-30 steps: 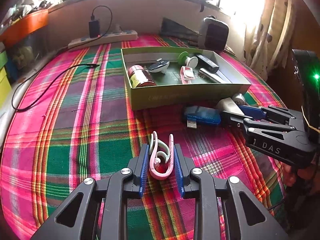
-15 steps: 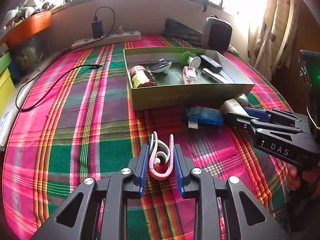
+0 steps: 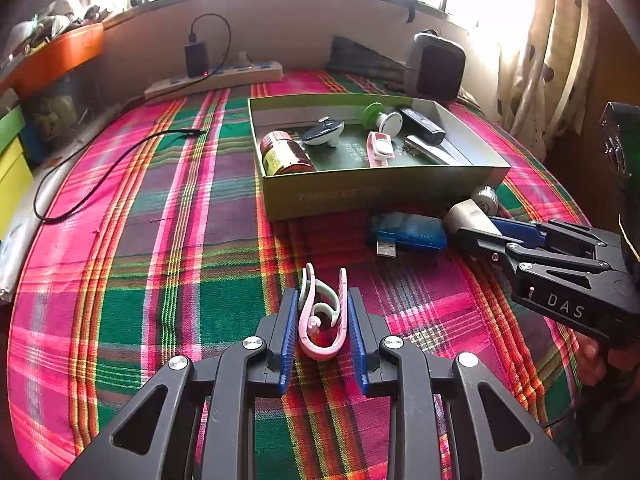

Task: Organize rigid objects
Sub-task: 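Carry the cable clip and charger over the green box with both tools, then lower and open both tools, releasing the clip and charger inside the box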

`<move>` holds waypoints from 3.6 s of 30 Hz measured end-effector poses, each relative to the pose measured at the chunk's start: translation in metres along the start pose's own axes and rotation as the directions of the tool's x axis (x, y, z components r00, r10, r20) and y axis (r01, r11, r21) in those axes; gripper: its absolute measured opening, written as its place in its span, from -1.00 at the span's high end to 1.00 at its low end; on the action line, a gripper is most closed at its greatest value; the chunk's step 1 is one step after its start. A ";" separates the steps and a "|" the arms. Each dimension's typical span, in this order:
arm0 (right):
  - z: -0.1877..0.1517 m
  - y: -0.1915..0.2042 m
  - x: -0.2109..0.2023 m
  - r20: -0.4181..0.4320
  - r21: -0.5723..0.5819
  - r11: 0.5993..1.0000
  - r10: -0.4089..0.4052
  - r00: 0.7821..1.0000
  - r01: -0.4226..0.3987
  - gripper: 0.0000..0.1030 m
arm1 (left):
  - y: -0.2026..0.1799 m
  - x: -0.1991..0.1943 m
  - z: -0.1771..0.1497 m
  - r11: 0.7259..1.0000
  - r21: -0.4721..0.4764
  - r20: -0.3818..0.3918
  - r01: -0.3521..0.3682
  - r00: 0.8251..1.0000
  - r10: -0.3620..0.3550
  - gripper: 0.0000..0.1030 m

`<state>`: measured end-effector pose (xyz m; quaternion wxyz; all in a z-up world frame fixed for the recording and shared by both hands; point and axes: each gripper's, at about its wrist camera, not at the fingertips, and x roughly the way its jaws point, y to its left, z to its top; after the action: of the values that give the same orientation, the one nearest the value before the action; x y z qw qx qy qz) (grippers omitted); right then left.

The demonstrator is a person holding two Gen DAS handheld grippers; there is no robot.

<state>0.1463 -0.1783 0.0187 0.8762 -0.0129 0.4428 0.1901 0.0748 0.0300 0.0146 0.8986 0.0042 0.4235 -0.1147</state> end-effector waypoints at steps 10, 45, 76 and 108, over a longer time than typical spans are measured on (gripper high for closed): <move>-0.003 0.001 -0.005 0.008 -0.002 1.000 0.013 1.000 -0.013 0.33 | -0.001 -0.004 0.000 1.000 -0.007 0.000 0.005 1.000 -0.005 0.56; 0.007 -0.004 -0.040 0.091 0.006 0.999 0.042 0.995 -0.043 0.33 | -0.014 -0.026 0.031 0.999 -0.014 0.065 0.051 0.997 -0.050 0.56; 0.073 -0.026 -0.009 0.063 -0.023 1.000 0.012 0.998 -0.011 0.33 | 0.001 0.008 0.108 0.999 -0.013 0.074 0.045 0.996 -0.044 0.56; 0.086 -0.034 0.040 -0.031 -0.047 0.999 0.014 0.999 -0.015 0.33 | 0.018 0.072 0.137 0.999 -0.034 -0.003 0.007 1.000 -0.007 0.56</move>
<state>0.2461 -0.1806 0.0345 0.8673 -0.0331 0.4517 0.2065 0.2268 0.0183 0.0462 0.8975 -0.0126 0.4268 -0.1106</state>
